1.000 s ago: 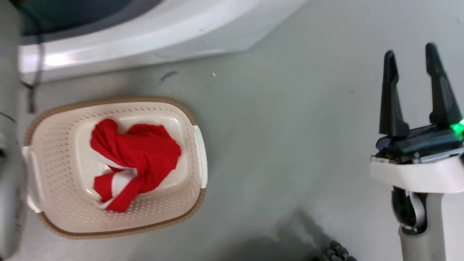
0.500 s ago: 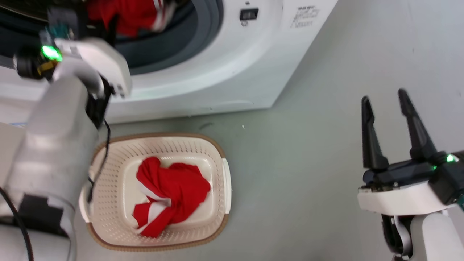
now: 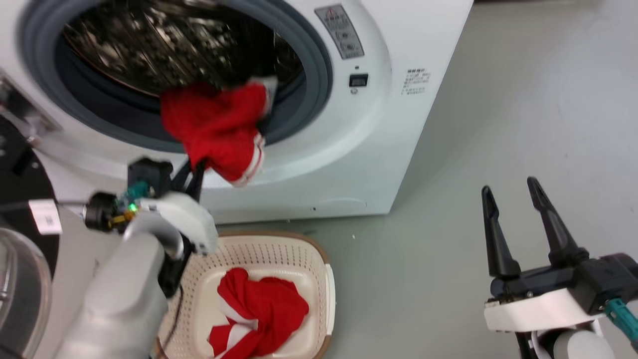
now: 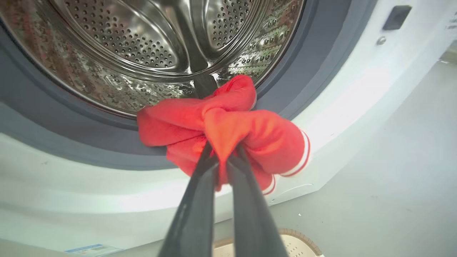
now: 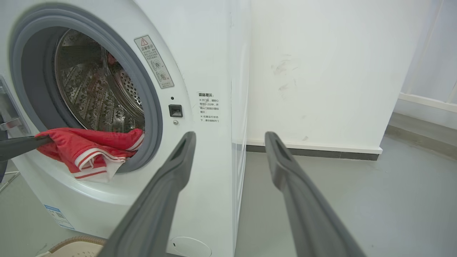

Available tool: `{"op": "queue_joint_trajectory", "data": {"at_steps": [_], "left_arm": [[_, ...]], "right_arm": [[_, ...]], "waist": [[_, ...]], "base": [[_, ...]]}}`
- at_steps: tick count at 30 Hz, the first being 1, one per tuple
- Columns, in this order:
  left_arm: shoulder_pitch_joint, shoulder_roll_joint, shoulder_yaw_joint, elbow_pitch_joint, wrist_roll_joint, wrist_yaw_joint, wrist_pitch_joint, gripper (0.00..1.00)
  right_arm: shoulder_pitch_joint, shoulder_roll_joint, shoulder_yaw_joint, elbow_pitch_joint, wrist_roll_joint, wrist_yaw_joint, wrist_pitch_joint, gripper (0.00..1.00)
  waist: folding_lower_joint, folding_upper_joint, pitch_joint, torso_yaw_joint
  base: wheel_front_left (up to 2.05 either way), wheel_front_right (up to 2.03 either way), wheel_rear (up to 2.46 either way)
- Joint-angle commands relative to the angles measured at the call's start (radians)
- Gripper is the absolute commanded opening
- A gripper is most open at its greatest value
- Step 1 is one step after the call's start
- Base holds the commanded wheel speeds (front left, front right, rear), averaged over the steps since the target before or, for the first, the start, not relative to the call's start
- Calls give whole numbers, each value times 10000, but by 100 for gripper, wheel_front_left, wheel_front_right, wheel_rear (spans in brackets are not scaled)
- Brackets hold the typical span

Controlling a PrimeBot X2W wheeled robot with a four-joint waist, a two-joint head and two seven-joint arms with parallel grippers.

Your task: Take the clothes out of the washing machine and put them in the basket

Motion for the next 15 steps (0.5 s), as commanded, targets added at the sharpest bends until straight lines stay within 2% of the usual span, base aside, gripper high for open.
{"op": "queue_joint_trajectory", "data": {"at_steps": [1, 6, 15], "left_arm": [[503, 35, 14, -348, 9, 157, -69, 0], [1617, 83, -65, -1466, -22, 463, -57, 0], [3420, 342, -711, -3729, 125, 807, 831, 0]], "right_arm": [[209, 10, 11, 43, -68, -7, -24, 100], [521, 9, -70, 99, -104, -8, -24, 100], [999, 12, -48, 201, -49, -7, -24, 100]], "waist": [[2, 0, -477, 130], [2, 0, -947, 283], [2, 0, -1455, 624]], "base": [[0, 0, 0], [0, 0, 0], [0, 0, 0]]}}
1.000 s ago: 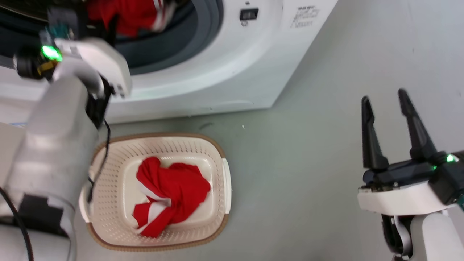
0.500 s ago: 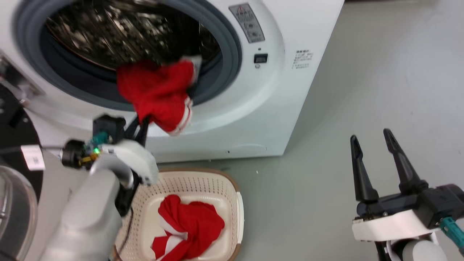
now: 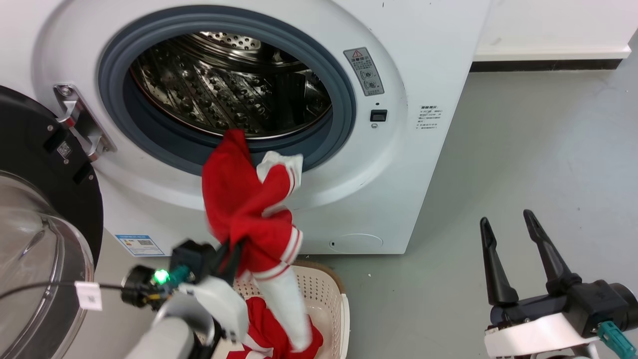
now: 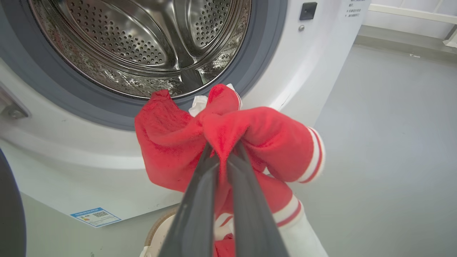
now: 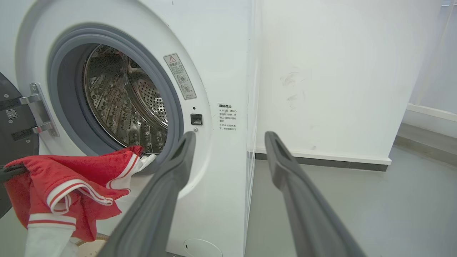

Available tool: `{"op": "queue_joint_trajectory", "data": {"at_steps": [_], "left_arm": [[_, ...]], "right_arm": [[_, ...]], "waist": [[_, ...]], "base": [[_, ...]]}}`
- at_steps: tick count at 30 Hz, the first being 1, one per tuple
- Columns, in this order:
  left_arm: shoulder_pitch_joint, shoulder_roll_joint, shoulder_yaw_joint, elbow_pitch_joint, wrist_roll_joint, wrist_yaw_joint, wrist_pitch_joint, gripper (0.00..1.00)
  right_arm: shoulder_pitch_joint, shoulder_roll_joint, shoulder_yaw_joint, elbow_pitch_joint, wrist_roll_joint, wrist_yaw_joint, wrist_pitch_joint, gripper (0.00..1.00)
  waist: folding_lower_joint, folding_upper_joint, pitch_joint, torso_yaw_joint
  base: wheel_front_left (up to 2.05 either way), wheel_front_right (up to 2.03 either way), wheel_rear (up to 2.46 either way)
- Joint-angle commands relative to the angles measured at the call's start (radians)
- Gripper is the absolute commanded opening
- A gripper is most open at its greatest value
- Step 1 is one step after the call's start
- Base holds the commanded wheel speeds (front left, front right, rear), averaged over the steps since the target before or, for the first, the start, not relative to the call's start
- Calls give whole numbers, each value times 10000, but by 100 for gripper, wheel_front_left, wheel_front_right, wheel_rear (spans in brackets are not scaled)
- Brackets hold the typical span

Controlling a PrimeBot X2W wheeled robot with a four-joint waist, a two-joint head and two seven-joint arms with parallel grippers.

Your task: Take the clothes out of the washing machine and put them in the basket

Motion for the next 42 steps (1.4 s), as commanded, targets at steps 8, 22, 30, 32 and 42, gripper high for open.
{"op": "queue_joint_trajectory", "data": {"at_steps": [8, 22, 30, 32, 42], "left_arm": [[1102, 126, -234, -808, -87, 293, 327, 0], [335, -667, -273, 2442, -619, -273, -189, 0], [-1136, -1294, -113, 5243, -890, -750, -525, 0], [-1537, -1497, -64, 5892, -973, -819, -528, 0], [-3646, -1885, 432, 8435, -1474, -735, -406, 0]], "right_arm": [[16, 12, 71, -52, 2, -7, -24, 100], [-1188, 14, 84, -293, 22, -8, -23, 100], [-1959, 15, 85, -529, 115, -7, -23, 100], [-2189, 15, 79, -582, 145, -7, -23, 100], [-3212, 15, -21, -903, 293, -7, -23, 100]], "waist": [[3, -1, 151, -92], [3, -1, 2133, -913], [3, -1, 3583, -1273], [3, -1, 3984, -1334], [3, -1, 5984, -1631]], "base": [[0, 0, 0], [0, 0, 0], [0, 0, 0], [0, 0, 0], [0, 0, 0]]}}
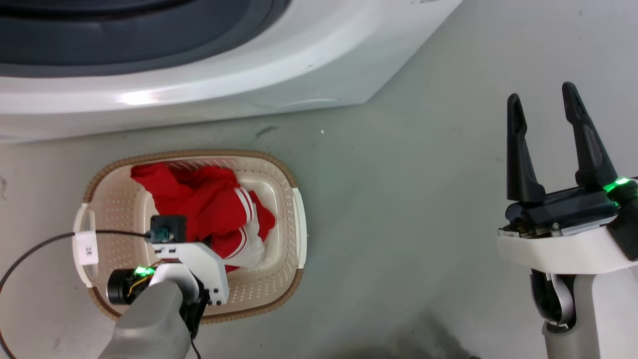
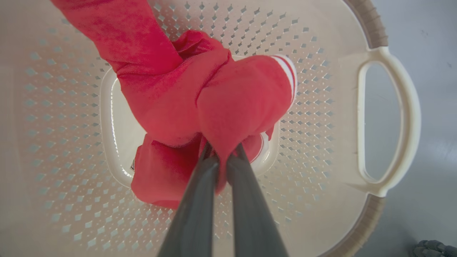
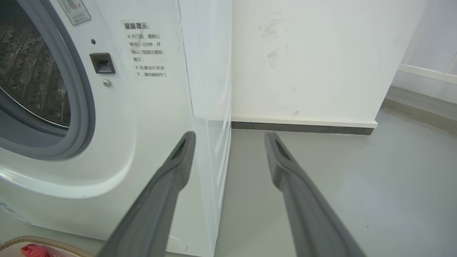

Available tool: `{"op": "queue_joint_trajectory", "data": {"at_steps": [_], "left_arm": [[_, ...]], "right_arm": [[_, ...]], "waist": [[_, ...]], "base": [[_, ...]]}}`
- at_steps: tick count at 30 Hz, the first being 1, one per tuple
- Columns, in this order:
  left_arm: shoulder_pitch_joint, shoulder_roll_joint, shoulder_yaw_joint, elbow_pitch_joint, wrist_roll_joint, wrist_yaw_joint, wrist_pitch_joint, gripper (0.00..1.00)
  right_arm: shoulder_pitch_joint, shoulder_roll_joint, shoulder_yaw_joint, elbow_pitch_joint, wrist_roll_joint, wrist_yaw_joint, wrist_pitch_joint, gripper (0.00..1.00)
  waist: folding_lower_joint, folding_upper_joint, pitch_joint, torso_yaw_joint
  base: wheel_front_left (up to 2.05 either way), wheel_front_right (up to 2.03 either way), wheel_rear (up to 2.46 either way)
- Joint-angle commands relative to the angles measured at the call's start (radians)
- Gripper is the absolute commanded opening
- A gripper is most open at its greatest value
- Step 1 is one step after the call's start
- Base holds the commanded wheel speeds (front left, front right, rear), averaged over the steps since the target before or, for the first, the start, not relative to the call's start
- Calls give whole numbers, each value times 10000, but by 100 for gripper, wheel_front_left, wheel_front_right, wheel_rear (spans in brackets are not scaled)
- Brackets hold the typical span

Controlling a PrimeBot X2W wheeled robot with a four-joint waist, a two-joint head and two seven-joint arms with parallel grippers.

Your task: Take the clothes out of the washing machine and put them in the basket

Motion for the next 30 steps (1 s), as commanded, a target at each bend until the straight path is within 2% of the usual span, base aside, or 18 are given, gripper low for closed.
{"op": "queue_joint_trajectory", "data": {"at_steps": [1, 12, 13, 14, 19, 27, 30], "left_arm": [[-273, -42, 40, 90, -40, 48, 45, 0], [-995, -239, 1, 545, -122, 532, 473, 0], [-981, -240, -2, 561, -143, 554, 465, 47], [-960, -233, -61, 569, -79, 559, 417, 100], [-661, -310, -165, 598, -24, 435, -11, 100], [230, -323, -287, 404, 169, 174, -522, 100], [460, -224, -128, -201, 255, 311, -541, 100]], "right_arm": [[-239, 17, -18, -51, 29, -7, -23, 100], [-619, 16, -181, -109, -23, -7, -23, 100], [-632, 16, -192, -94, -25, -7, -23, 100], [-628, 16, -200, -69, -26, -7, -23, 100], [-398, 17, -198, 116, -103, -7, -23, 100], [225, 14, 14, 553, -240, -7, -23, 100], [446, 14, 12, 637, -304, -9, -23, 100]], "waist": [[-2, 0, 677, -159], [-2, 0, 1448, -114], [-2, 0, 1434, -114], [-2, 0, 1396, -108], [-2, 0, 857, 43], [-2, 0, -782, 375], [-2, 0, -1184, 497]], "base": [[0, 0, 0], [0, 0, 0], [0, 0, 0], [0, 0, 0], [0, 0, 0], [0, 0, 0], [0, 0, 0]]}}
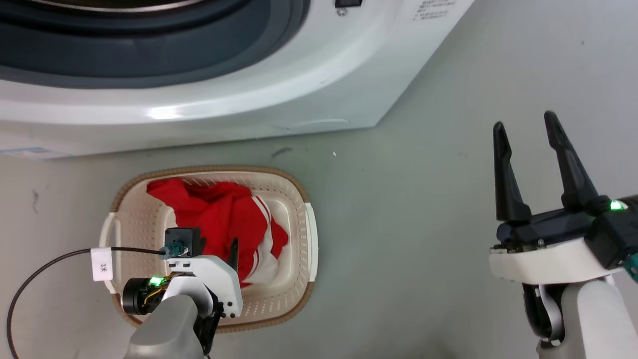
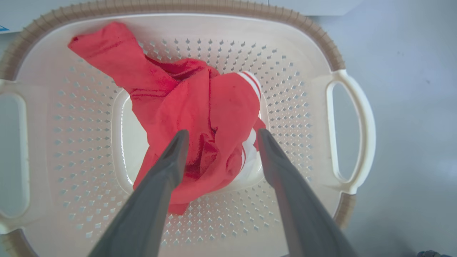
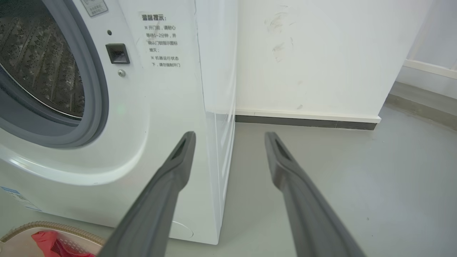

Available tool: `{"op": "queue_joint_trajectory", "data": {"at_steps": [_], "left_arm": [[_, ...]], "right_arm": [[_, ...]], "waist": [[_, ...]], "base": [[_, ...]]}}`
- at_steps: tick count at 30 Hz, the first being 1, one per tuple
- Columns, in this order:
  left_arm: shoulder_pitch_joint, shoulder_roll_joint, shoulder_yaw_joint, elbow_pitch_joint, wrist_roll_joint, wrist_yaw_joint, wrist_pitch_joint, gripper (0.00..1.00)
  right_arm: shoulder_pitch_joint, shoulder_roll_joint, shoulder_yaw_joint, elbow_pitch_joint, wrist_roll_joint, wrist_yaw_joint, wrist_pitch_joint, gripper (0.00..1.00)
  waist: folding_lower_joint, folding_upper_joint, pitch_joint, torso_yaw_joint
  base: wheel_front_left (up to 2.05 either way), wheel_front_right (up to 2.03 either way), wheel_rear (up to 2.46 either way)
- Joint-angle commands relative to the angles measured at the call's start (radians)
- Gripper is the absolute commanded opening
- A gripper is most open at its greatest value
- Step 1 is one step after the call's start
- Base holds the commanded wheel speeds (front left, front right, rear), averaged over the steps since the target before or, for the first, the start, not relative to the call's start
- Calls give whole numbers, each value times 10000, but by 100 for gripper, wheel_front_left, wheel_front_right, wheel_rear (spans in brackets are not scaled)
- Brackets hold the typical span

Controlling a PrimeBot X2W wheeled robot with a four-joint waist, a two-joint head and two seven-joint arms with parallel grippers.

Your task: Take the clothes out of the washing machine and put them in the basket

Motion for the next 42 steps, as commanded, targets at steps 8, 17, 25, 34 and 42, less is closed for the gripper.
{"op": "queue_joint_trajectory", "data": {"at_steps": [8, 17, 25, 34, 42], "left_arm": [[1717, 65, 1228, -2627, 975, 606, -45, 100], [3754, -295, 3069, -6105, 2890, 982, -47, 100], [5236, -806, 4356, -8618, 4119, 823, -48, 100], [6435, -1007, 4708, -10570, 5146, 820, -48, 100], [6904, -1041, 4533, -11396, 5645, 982, -48, 100]], "right_arm": [[810, 12, -11, 310, -244, -7, -23, 100], [1594, 10, 23, 512, -310, -7, -23, 100], [2182, 12, 0, 705, -372, -7, -23, 100], [2825, 12, -99, 793, -262, -7, -23, 100], [3153, 12, -264, 639, -175, -7, -23, 100]], "waist": [[-1, 0, -1864, 635], [-1, 0, -3207, 957], [-1, 0, -4166, 1217], [-1, 0, -5190, 1187], [-1, 0, -5547, 1138]], "base": [[0, 0, 0], [0, 0, 0], [0, 0, 0], [0, 0, 0], [0, 0, 0]]}}
